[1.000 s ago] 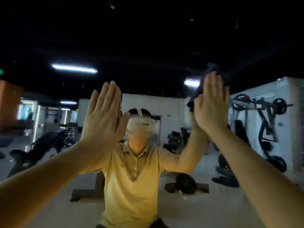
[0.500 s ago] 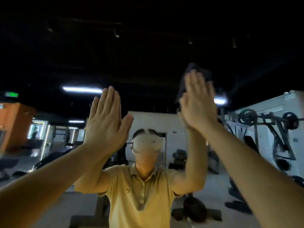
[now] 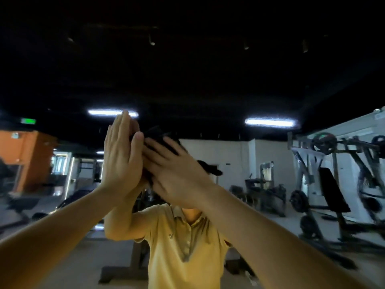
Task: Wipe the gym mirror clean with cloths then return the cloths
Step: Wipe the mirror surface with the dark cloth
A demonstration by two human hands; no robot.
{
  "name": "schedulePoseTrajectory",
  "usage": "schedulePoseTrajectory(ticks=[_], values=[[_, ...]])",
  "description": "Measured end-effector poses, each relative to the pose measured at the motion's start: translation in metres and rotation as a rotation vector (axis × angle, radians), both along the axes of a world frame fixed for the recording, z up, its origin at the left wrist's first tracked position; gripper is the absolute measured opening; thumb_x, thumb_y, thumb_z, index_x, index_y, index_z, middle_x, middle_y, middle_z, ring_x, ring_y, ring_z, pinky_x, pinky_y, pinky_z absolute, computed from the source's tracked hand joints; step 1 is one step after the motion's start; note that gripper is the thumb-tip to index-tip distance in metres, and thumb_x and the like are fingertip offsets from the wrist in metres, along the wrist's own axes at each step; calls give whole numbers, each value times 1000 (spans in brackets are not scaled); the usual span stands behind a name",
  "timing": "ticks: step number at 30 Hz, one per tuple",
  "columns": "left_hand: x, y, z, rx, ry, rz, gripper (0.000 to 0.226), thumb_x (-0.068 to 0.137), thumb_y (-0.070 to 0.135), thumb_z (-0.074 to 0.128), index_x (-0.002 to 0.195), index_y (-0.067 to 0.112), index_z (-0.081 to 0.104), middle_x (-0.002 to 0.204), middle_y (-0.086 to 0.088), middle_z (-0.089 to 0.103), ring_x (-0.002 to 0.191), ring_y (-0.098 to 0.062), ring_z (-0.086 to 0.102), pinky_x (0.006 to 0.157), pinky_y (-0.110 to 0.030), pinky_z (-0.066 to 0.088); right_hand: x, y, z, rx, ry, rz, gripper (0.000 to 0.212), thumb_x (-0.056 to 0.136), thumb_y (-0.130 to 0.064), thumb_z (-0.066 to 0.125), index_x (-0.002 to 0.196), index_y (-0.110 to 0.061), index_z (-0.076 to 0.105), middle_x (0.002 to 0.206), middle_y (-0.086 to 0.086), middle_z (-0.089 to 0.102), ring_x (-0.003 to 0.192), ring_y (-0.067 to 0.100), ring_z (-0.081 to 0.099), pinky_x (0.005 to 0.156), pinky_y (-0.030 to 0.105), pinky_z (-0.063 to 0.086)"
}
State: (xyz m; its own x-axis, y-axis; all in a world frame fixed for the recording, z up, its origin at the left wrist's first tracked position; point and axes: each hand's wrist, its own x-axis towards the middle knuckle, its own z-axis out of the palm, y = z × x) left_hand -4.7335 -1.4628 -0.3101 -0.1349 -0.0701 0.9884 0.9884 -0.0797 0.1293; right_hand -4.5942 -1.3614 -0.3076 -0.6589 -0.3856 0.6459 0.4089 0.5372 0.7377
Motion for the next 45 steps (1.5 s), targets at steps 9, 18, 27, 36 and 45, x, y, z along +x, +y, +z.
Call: schedulePoseTrajectory(ticks=[9,18,27,36,45], values=[[3,17,-6,-176,56,492,82,108,56,15,165,-1,-2,174,-20,-6,162,-28,-11,132,-43,-6,130,84,17,-610,877,-129,70,104,-38,11,165,-6,5,174,15,1,161,30,1,129,56,8],[71,23,-117,-182,295,227,64,109,28,31,165,0,18,174,-17,14,163,-27,10,132,-45,3,44,23,-158,-135,45,-7,69,108,-38,36,166,-9,13,174,15,8,161,32,-4,131,53,1],[91,66,-140,-330,270,362,81,109,51,28,165,-2,4,175,-19,-4,163,-31,-4,132,-51,2,182,116,-127,-712,953,-145,68,105,-31,22,165,-2,9,174,16,5,161,30,4,128,58,14],[82,64,-141,-321,298,344,76,109,45,29,166,0,4,175,-16,-3,163,-28,-3,132,-47,0,146,94,-203,-211,139,-148,64,109,-37,27,166,-9,16,175,11,2,162,28,1,130,54,3],[82,63,-140,-346,299,340,82,108,49,34,166,0,4,175,-17,-3,163,-28,-4,132,-49,1,111,78,-182,-666,902,-11,68,105,-32,28,166,-6,12,175,13,4,162,30,3,130,56,4]])
